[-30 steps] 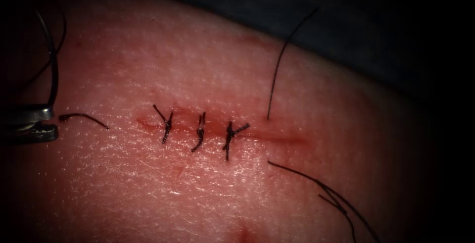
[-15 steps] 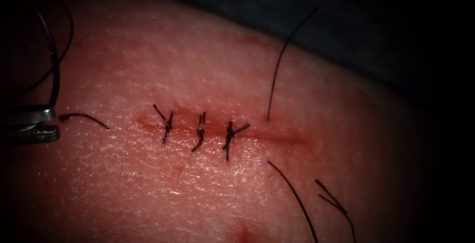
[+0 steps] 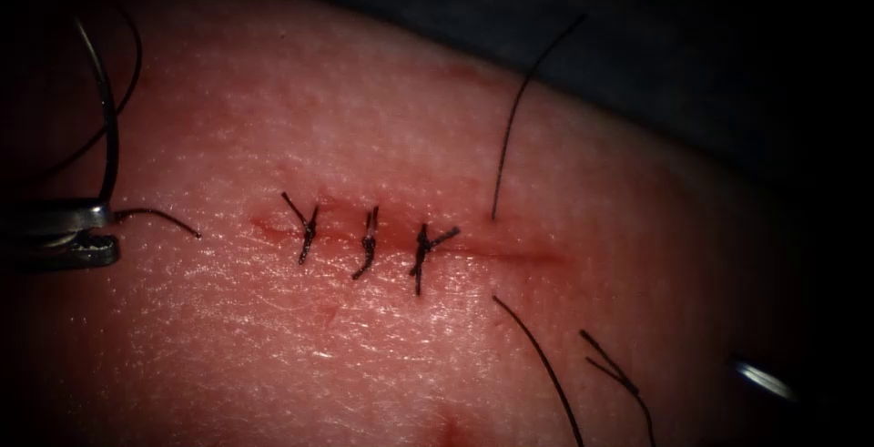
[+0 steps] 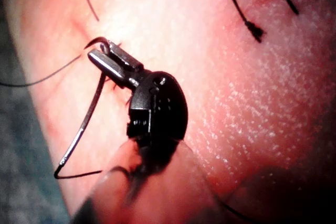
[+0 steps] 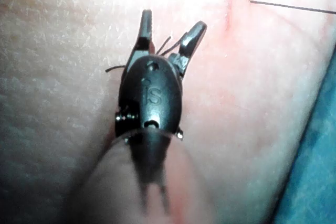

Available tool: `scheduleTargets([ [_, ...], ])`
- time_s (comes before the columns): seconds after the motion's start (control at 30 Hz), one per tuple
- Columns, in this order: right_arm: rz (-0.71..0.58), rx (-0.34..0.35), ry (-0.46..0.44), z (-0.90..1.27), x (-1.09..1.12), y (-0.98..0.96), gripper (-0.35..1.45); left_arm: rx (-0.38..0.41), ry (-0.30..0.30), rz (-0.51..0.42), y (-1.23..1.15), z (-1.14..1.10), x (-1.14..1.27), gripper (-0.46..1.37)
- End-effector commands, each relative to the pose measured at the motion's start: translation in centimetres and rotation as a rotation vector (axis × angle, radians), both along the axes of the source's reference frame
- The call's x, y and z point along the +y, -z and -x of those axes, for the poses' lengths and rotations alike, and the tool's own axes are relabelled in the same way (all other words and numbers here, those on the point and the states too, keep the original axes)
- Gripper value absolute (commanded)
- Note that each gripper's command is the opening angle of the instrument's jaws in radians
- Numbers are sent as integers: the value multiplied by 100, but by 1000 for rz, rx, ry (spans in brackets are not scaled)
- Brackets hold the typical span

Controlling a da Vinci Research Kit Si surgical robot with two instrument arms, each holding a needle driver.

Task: Wound Closure
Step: Repeatedly pull the suture through the wound with the right gripper

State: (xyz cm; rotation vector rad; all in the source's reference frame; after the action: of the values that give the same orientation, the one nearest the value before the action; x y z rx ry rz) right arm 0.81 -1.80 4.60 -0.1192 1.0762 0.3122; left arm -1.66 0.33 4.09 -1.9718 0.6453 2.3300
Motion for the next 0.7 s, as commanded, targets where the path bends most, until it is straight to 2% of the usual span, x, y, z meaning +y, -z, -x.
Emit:
scheduleTargets([
  [0.03,-1,-4,3,-6,-1,-8,130,2,-9,-3,1,0,0,-35],
  [0.07,-9,-3,1,-14,-3,-21,130,2,-9,-3,1,0,0,-35],
  [0.17,-10,9,0,-29,-8,-39,126,2,-9,-3,1,0,0,-35],
  [0.23,-15,28,7,-40,-10,-47,116,2,-9,-3,1,0,0,-35],
  [0.43,-7,31,7,-61,4,-52,112,2,-9,-3,1,1,0,-35],
  [0.6,5,29,-16,-67,16,-57,106,3,-8,-3,1,1,0,-35],
  [0.7,10,12,-46,-67,19,-65,97,3,-8,-3,1,1,-1,-35],
])
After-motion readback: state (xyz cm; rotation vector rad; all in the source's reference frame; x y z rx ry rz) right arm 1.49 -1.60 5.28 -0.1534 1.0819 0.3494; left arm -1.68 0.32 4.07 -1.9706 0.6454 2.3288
